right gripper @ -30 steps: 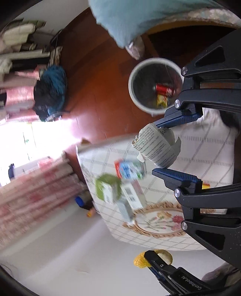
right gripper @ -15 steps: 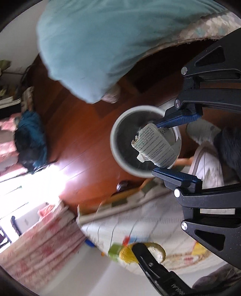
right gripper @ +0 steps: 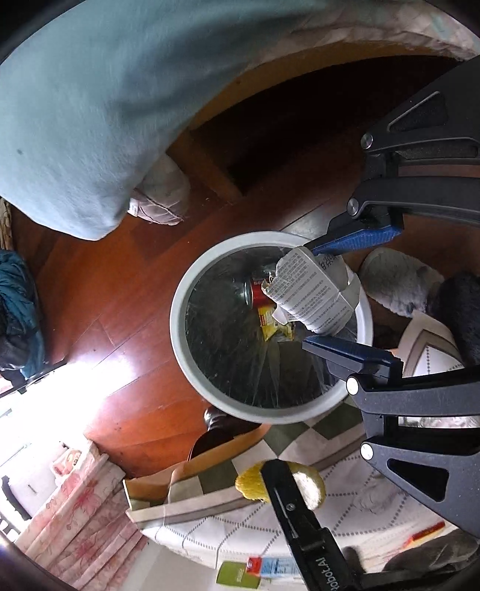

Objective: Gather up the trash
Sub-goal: 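Carry the paper cup and bread slice over the bin and release both, then grasp the DHA Pure Milk carton with the right tool while the left tool grasps the yellow cigarette pack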

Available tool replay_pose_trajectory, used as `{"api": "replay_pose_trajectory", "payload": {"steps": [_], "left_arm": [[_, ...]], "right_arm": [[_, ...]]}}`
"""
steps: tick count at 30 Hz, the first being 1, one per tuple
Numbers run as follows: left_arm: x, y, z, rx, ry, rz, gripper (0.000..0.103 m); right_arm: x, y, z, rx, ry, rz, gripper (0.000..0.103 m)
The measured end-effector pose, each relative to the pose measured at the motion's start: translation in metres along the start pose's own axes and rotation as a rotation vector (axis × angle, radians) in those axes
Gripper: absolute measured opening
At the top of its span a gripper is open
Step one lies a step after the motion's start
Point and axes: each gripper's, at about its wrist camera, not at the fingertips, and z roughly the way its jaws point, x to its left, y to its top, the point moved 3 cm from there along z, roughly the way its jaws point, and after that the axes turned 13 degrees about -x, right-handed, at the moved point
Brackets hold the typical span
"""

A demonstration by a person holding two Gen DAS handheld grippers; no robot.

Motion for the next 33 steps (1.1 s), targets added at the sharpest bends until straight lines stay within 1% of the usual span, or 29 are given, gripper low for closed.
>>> {"api": "replay_pose_trajectory", "payload": {"steps": [1,2,3,4,5,6,7,8,11,13,17,23,28,33], "left_arm": [[0.003,-0.001,0.002,0.004,0.002,-0.009,0.043],[0.006,-0.001,0.003,0.002,0.004,-0.018,0.058],[0.01,-0.002,0.002,-0.003,0.011,-0.028,0.077],[0.012,0.0,0.005,-0.011,0.021,-0.033,0.085],[0.015,0.0,0.002,-0.022,0.036,-0.035,0.095],[0.016,0.002,0.0,-0.026,0.046,-0.033,0.098],[0.019,0.001,-0.001,-0.026,0.065,-0.028,0.099],[0.021,0.0,-0.004,-0.028,0.086,-0.022,0.099],[0.022,0.001,-0.012,-0.062,0.145,0.02,0.099],[0.022,0.001,-0.015,-0.084,0.176,0.049,0.099],[0.017,0.0,-0.034,-0.129,0.236,0.1,0.099],[0.011,-0.006,-0.07,-0.186,0.272,0.131,0.099],[0.002,-0.018,-0.105,-0.237,0.295,0.139,0.099],[-0.007,-0.032,-0.143,-0.286,0.293,0.132,0.099]], "right_arm": [[0.0,0.0,0.004,0.0,0.0,-0.002,0.047],[0.001,0.002,0.009,0.001,0.0,-0.005,0.048],[0.002,0.003,0.012,0.007,-0.002,-0.006,0.049],[0.003,0.003,0.016,0.011,-0.004,-0.006,0.06],[0.004,0.002,0.018,0.012,-0.002,-0.006,0.079],[0.005,0.002,0.021,0.011,-0.006,-0.003,0.087],[0.005,0.002,0.022,0.012,-0.014,-0.003,0.097],[0.005,0.001,0.022,0.011,-0.026,-0.005,0.099],[0.007,-0.001,0.021,0.003,-0.055,-0.02,0.099],[0.006,-0.002,0.014,-0.008,-0.086,-0.028,0.1],[0.005,-0.001,-0.004,-0.025,-0.111,-0.03,0.1],[0.006,-0.002,-0.043,-0.065,-0.139,-0.034,0.1],[0.007,-0.003,-0.09,-0.121,-0.151,-0.033,0.1],[0.013,-0.007,-0.141,-0.177,-0.146,-0.04,0.1]]}}
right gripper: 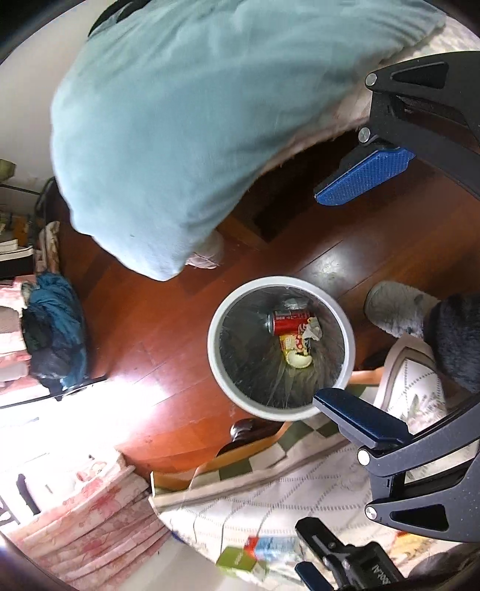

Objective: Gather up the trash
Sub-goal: 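Grasp the DHA Pure Milk carton with the right tool while the left tool grasps the yellow cigarette pack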

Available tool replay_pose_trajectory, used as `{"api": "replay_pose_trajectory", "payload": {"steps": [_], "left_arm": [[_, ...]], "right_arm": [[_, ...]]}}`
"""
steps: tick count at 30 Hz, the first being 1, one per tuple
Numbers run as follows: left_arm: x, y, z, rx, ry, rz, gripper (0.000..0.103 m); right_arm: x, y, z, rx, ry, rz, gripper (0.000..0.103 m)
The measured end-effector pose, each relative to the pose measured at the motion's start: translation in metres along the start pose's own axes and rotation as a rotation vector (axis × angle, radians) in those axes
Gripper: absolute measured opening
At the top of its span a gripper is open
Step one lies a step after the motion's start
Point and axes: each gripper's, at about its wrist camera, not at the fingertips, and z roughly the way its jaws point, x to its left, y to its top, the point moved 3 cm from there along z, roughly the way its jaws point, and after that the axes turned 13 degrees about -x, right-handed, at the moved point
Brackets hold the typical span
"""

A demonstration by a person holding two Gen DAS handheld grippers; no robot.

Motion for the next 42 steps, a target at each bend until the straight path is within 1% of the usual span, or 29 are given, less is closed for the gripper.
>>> {"api": "replay_pose_trajectory", "payload": {"steps": [4,6,10,13,15,16,18,20,21,22,23,24,26,27,29,30,31,33,37,38,39,40,41,42], "left_arm": [[0.009,0.0,-0.039,-0.041,0.012,-0.03,0.099],[0.019,0.0,-0.061,-0.065,0.034,-0.053,0.099],[0.048,-0.002,-0.088,-0.093,0.079,-0.122,0.099],[0.087,-0.008,-0.102,-0.112,0.129,-0.203,0.099],[0.121,-0.019,-0.107,-0.112,0.18,-0.262,0.099],[0.14,-0.027,-0.107,-0.101,0.204,-0.299,0.099],[0.179,-0.051,-0.101,-0.05,0.255,-0.4,0.099],[0.217,-0.085,-0.088,0.024,0.27,-0.534,0.099],[0.23,-0.099,-0.081,0.062,0.274,-0.589,0.099],[0.243,-0.116,-0.071,0.108,0.271,-0.657,0.099],[0.256,-0.14,-0.057,0.168,0.263,-0.755,0.099],[0.263,-0.157,-0.047,0.214,0.258,-0.832,0.098],[0.272,-0.185,-0.025,0.296,0.223,-0.979,0.098],[0.273,-0.192,-0.019,0.325,0.214,-1.024,0.098],[0.274,-0.207,-0.001,0.375,0.173,-1.156,0.098],[0.275,-0.208,0.004,0.387,0.168,-1.193,0.098],[0.276,-0.208,0.008,0.394,0.197,-1.225,0.098],[0.277,-0.201,0.012,0.372,0.224,-1.242,0.098],[0.278,-0.198,0.022,0.411,0.332,-1.274,0.098],[0.276,-0.198,0.022,0.413,0.361,-1.276,0.095],[0.274,-0.199,0.021,0.415,0.387,-1.272,0.084],[0.273,-0.199,0.019,0.418,0.42,-1.26,0.078],[0.272,-0.196,0.014,0.385,0.448,-1.228,0.066],[0.268,-0.19,0.014,0.348,0.436,-1.202,0.065]], "right_arm": [[0.004,0.002,-0.046,-0.044,0.02,-0.002,0.1],[0.006,0.004,-0.067,-0.06,0.039,0.006,0.1],[0.02,0.007,-0.104,-0.091,0.09,0.019,0.1],[0.045,0.008,-0.125,-0.089,0.153,0.007,0.1],[0.065,0.005,-0.13,-0.081,0.19,-0.017,0.1],[0.08,0.004,-0.132,-0.075,0.209,-0.037,0.1],[0.109,0.0,-0.132,-0.058,0.238,-0.078,0.1],[0.142,-0.002,-0.124,-0.037,0.265,-0.121,0.1],[0.164,-0.007,-0.117,-0.019,0.283,-0.15,0.1],[0.176,-0.009,-0.112,-0.008,0.291,-0.163,0.1],[0.19,-0.012,-0.106,0.004,0.3,-0.181,0.1],[0.205,-0.014,-0.097,0.014,0.305,-0.204,0.1],[0.234,-0.018,-0.078,0.034,0.309,-0.249,0.1],[0.247,-0.019,-0.069,0.046,0.311,-0.267,0.1],[0.264,-0.022,-0.053,0.064,0.319,-0.291,0.094],[0.276,-0.023,-0.043,0.076,0.324,-0.309,0.094],[0.283,-0.023,-0.035,0.083,0.322,-0.32,0.094],[0.297,-0.022,-0.019,0.093,0.326,-0.334,0.094],[0.322,-0.018,0.013,0.121,0.347,-0.344,0.094],[0.329,-0.017,0.021,0.124,0.357,-0.342,0.094],[0.334,-0.015,0.026,0.126,0.359,-0.343,0.093],[0.342,-0.013,0.036,0.129,0.358,-0.348,0.092],[0.346,-0.012,0.04,0.131,0.361,-0.348,0.087],[0.352,-0.011,0.048,0.135,0.368,-0.35,0.084]]}}
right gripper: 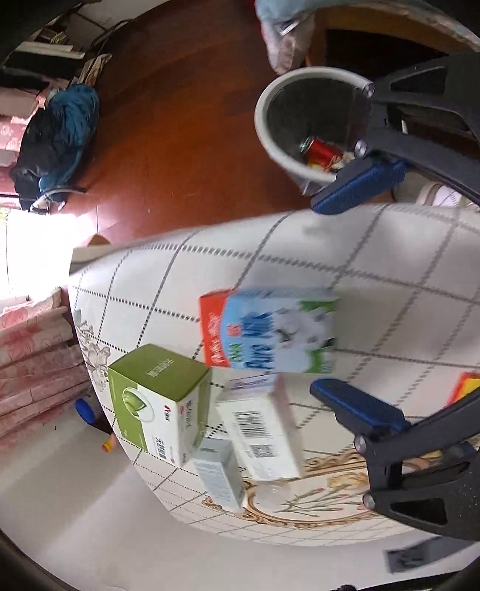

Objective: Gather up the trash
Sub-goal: 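Grasp the DHA Pure Milk carton with the right tool while the left tool grasps the yellow cigarette pack, then carry the milk carton and cigarette pack to the bin and release both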

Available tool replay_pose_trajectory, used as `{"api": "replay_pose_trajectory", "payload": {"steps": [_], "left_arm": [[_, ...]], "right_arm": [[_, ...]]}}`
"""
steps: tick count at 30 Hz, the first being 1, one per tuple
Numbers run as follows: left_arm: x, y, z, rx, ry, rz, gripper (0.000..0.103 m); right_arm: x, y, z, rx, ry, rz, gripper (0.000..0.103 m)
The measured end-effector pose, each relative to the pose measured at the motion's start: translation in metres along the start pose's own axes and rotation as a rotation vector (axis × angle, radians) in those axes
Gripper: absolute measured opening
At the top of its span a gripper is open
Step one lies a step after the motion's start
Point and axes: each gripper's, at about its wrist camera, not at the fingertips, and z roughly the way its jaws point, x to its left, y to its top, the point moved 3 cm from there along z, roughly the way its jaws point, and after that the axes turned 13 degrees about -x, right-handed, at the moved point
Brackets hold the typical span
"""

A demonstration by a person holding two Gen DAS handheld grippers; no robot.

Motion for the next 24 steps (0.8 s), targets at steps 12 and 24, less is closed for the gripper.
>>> {"api": "replay_pose_trajectory", "payload": {"steps": [12,24], "left_arm": [[-0.016,0.028,0.006,-0.056,-0.083,0.401,0.064],[-0.003,-0.023,0.01,-0.013,-0.045,0.496,0.085]], "right_arm": [[0.012,-0.031,-0.009,0.076,0.072,-0.101,0.054],[-0.02,-0.105,-0.059,0.137,0.043,-0.031,0.057]]}}
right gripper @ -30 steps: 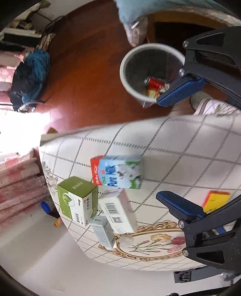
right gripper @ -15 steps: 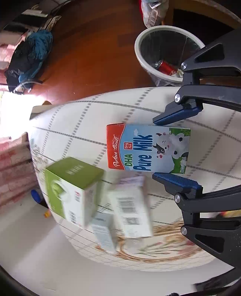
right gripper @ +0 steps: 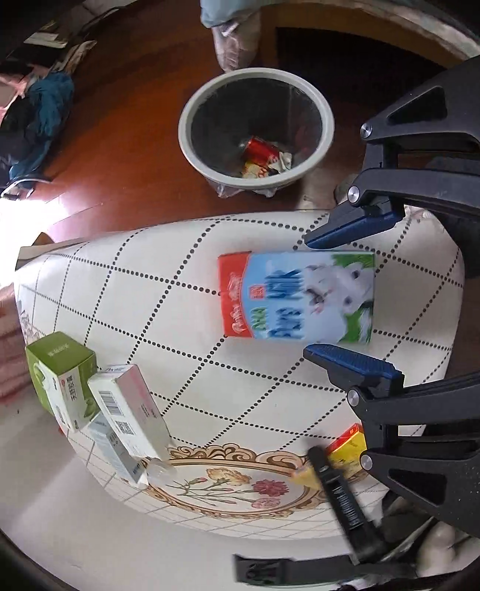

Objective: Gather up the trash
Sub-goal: 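Carry the milk carton and cigarette pack to the bin and release both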

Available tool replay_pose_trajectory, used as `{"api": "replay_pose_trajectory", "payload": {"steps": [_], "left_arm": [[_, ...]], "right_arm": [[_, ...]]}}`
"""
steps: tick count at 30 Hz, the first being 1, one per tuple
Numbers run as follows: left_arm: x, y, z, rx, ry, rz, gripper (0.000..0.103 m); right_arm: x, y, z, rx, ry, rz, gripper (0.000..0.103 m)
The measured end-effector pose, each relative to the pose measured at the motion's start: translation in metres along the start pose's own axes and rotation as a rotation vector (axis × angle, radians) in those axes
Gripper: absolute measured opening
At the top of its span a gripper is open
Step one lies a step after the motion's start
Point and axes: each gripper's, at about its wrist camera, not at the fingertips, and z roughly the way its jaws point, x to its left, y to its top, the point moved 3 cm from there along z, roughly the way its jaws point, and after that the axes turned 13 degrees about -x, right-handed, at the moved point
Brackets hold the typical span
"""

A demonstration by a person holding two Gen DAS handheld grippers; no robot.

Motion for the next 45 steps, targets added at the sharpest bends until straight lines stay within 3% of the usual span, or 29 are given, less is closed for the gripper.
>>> {"api": "replay_pose_trajectory", "payload": {"steps": [7,9,15,21,27,30,36,41,45], "left_arm": [[0.008,-0.008,-0.008,-0.052,0.007,-0.043,0.078],[0.018,-0.008,-0.014,-0.063,0.01,-0.054,0.074],[0.028,-0.011,-0.022,-0.084,-0.013,-0.042,0.064],[0.031,0.002,-0.04,-0.146,-0.031,-0.011,0.062],[0.021,0.013,-0.092,-0.277,-0.096,0.032,0.06],[0.001,0.023,-0.126,-0.352,-0.144,0.064,0.06],[-0.076,0.044,-0.182,-0.447,-0.292,0.166,0.059],[-0.162,0.052,-0.203,-0.449,-0.429,0.278,0.059],[-0.227,0.051,-0.19,-0.407,-0.5,0.358,0.059]], "right_arm": [[0.014,0.003,0.017,0.003,-0.067,-0.026,0.057],[0.014,0.001,0.021,0.005,-0.084,-0.027,0.053],[0.016,0.0,0.02,-0.021,-0.078,-0.025,0.051],[0.01,0.005,0.0,-0.079,-0.045,0.007,0.051],[0.003,0.02,-0.04,-0.18,-0.015,0.031,0.051],[-0.008,0.03,-0.065,-0.241,-0.005,0.058,0.051],[-0.058,0.049,-0.118,-0.36,-0.012,0.138,0.051],[-0.123,0.054,-0.15,-0.421,-0.066,0.213,0.051],[-0.184,0.05,-0.154,-0.425,-0.136,0.284,0.051]]}}
